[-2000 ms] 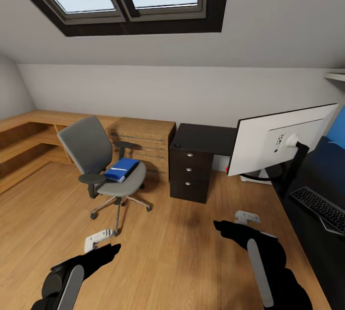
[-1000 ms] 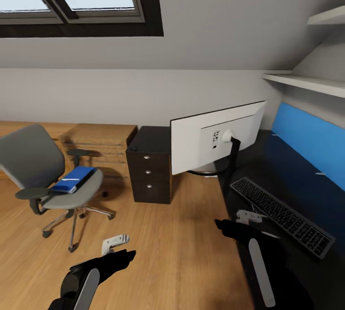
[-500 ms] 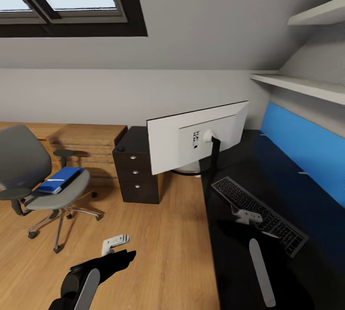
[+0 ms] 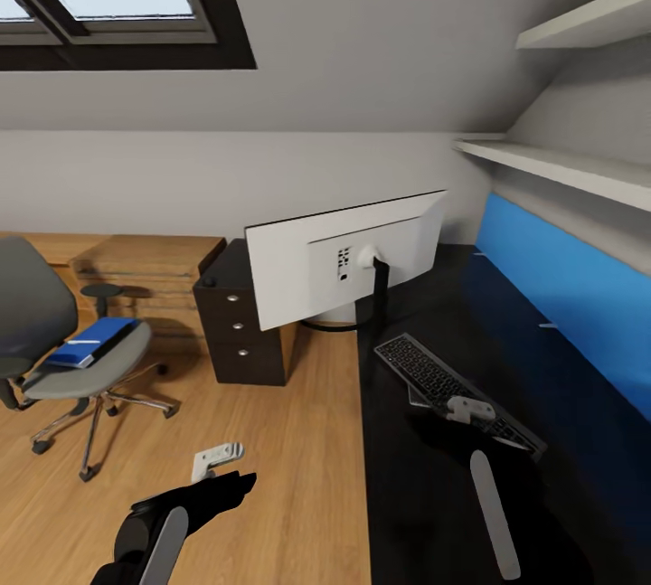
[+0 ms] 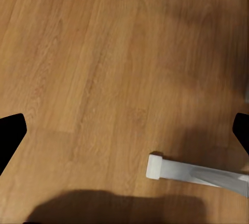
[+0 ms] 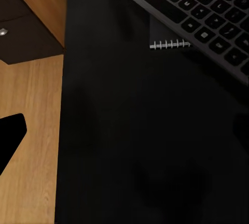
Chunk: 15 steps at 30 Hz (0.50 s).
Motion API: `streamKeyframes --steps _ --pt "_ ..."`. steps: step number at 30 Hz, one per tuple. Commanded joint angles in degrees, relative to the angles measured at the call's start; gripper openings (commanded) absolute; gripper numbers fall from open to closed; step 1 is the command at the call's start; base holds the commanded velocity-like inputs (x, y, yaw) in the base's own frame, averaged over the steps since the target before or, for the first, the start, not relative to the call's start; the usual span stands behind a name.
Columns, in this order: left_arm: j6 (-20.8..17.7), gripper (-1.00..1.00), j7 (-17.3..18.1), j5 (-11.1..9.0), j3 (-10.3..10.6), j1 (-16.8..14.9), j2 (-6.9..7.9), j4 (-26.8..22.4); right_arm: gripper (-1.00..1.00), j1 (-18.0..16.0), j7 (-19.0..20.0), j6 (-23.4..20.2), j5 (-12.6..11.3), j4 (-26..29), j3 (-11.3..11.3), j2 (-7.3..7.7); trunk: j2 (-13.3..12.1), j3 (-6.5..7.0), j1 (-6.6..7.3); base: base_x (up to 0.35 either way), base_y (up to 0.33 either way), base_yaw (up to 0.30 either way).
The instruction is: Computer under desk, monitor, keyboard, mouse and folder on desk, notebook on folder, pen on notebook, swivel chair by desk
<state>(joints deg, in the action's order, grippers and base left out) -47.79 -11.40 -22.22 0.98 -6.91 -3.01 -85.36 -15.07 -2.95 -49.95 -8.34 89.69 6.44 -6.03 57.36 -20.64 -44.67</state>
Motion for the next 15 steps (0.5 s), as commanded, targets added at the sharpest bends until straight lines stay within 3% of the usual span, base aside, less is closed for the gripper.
streamKeyframes --steps 1,15 --pt "-0.2 1.00 -0.6 -0.6 0.0 0.0 0.00 -0.1 1.00 -0.1 -0.3 -0.2 -0.5 0.1 0.1 -0.04 0.0 -0.03 -0.01 0.000 -0.028 -0.153" --pt "-0.2 1.00 -0.6 -0.7 -0.2 0.0 0.02 -0.1 1.00 -0.1 -0.3 -0.2 -0.5 0.0 0.2 -0.04 0.0 0.64 -0.01 0.000 -0.005 -0.202"
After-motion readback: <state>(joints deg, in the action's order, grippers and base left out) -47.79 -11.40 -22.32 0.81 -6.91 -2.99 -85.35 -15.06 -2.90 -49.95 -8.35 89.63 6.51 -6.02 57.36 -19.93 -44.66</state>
